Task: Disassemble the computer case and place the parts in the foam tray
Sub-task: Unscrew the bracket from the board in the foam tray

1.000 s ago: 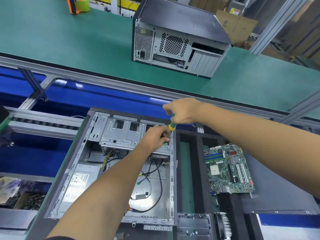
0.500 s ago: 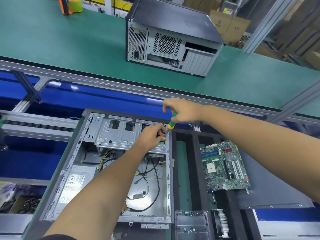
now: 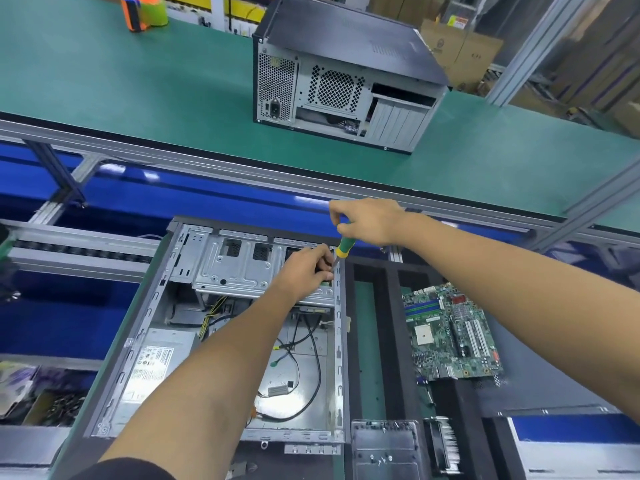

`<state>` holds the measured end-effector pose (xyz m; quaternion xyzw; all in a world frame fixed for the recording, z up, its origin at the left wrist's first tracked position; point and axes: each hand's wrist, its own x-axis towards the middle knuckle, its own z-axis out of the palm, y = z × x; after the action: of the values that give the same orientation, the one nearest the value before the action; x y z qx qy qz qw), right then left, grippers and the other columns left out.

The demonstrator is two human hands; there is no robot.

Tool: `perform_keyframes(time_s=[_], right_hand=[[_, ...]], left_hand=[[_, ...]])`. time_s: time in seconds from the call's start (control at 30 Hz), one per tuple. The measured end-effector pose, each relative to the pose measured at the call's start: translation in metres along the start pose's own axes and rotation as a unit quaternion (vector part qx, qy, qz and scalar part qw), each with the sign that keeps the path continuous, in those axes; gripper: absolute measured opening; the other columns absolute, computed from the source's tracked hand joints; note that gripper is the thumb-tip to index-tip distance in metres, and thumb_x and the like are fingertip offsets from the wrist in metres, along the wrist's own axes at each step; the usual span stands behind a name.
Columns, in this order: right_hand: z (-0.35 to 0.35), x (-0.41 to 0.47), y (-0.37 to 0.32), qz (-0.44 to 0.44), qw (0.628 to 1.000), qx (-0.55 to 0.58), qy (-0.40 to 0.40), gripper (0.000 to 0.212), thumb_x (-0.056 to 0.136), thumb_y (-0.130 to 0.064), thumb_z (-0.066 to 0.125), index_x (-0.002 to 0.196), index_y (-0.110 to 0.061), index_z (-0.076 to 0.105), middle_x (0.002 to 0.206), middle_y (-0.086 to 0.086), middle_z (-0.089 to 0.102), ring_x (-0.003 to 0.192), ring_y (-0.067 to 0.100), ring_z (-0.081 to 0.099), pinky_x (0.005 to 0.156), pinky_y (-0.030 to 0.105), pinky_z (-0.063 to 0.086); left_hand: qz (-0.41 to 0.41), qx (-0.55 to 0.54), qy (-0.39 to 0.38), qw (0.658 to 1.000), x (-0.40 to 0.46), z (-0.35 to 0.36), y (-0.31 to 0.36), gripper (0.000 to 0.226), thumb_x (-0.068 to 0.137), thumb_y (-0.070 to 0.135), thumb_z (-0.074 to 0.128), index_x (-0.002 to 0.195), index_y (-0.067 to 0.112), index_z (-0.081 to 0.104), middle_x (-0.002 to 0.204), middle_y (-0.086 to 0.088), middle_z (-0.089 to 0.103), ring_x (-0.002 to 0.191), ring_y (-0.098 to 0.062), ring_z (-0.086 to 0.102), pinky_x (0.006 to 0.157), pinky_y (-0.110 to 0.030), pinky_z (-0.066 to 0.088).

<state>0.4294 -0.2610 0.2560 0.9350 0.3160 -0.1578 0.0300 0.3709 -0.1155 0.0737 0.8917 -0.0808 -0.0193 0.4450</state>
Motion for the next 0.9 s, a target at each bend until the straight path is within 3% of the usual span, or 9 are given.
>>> perform_keyframes(time_s=[0.13,0.3,0.4,0.5,0.6,0.7,0.77,0.9], right_hand=[[-0.003,-0.007,0.011,0.008,0.999,0.033,-0.04,0.013,0.094,-0.035,0.046,0.106,-0.038,0.047,0.088,-0.01,0.069,0.069,0.016,0.052,0.06,0.034,0.034],[-0.002,-0.01,0.013,-0.016,0.999,0.014,-0.032,0.016,0.092,-0.031,0.05,0.107,-0.038,0.047,0.083,-0.011,0.063,0.068,0.014,0.049,0.056,0.033,0.027],[-0.005,-0.007,0.006,-0.079,0.997,0.008,-0.027,0.03,0.086,-0.015,0.063,0.105,-0.036,0.052,0.089,-0.009,0.046,0.073,0.014,0.048,0.055,0.035,0.032],[-0.002,-0.003,-0.005,-0.111,0.991,0.064,-0.036,0.037,0.079,-0.002,0.067,0.103,-0.028,0.056,0.091,0.0,0.042,0.083,0.022,0.049,0.063,0.041,0.041],[-0.005,0.001,-0.01,-0.089,0.995,-0.026,-0.032,0.025,0.089,-0.027,0.066,0.109,-0.023,0.052,0.091,0.001,0.047,0.085,0.027,0.052,0.063,0.039,0.04],[-0.007,0.002,-0.013,-0.057,0.978,-0.202,-0.009,0.021,0.103,-0.041,0.037,0.105,-0.02,0.041,0.073,0.002,0.042,0.063,0.023,0.045,0.052,0.035,0.026],[-0.007,0.005,-0.017,-0.066,0.981,-0.18,-0.015,0.013,0.104,-0.034,0.034,0.1,-0.022,0.039,0.072,0.002,0.044,0.063,0.023,0.044,0.051,0.034,0.022],[-0.016,0.008,-0.016,-0.079,0.992,-0.072,-0.067,0.011,0.095,-0.023,0.049,0.092,-0.034,0.048,0.08,-0.01,0.053,0.073,0.018,0.049,0.056,0.034,0.028]], left_hand=[[-0.001,0.001,-0.002,1.0,0.001,0.0,0.0,0.025,0.086,0.015,0.08,0.097,0.027,0.061,0.084,0.011,0.064,0.081,-0.002,0.06,0.075,-0.022,0.049],[-0.012,0.0,-0.004,1.0,0.001,0.001,-0.001,0.028,0.086,0.015,0.08,0.093,0.033,0.059,0.082,0.014,0.063,0.08,0.005,0.058,0.07,-0.012,0.04],[-0.011,0.003,-0.002,1.0,0.001,0.001,-0.001,0.028,0.086,0.015,0.08,0.093,0.032,0.059,0.082,0.013,0.062,0.08,0.002,0.058,0.073,-0.016,0.043],[-0.01,0.006,-0.004,1.0,0.001,0.0,0.0,0.029,0.086,0.016,0.08,0.093,0.033,0.058,0.082,0.012,0.063,0.084,-0.002,0.058,0.079,-0.025,0.05],[-0.007,0.009,-0.003,1.0,0.0,-0.001,0.002,0.026,0.086,0.017,0.08,0.095,0.03,0.059,0.083,0.014,0.062,0.084,-0.001,0.058,0.08,-0.025,0.049],[-0.004,0.018,-0.003,1.0,-0.001,-0.002,0.002,0.027,0.086,0.019,0.081,0.095,0.03,0.059,0.082,0.016,0.06,0.079,0.004,0.055,0.073,-0.016,0.041],[-0.004,0.022,-0.005,1.0,-0.001,-0.003,0.002,0.027,0.085,0.019,0.081,0.094,0.031,0.058,0.082,0.016,0.061,0.079,0.004,0.056,0.072,-0.016,0.04],[-0.004,0.019,-0.003,1.0,0.0,-0.003,0.002,0.025,0.085,0.018,0.081,0.095,0.026,0.059,0.081,0.016,0.062,0.079,0.004,0.056,0.075,-0.02,0.044]])
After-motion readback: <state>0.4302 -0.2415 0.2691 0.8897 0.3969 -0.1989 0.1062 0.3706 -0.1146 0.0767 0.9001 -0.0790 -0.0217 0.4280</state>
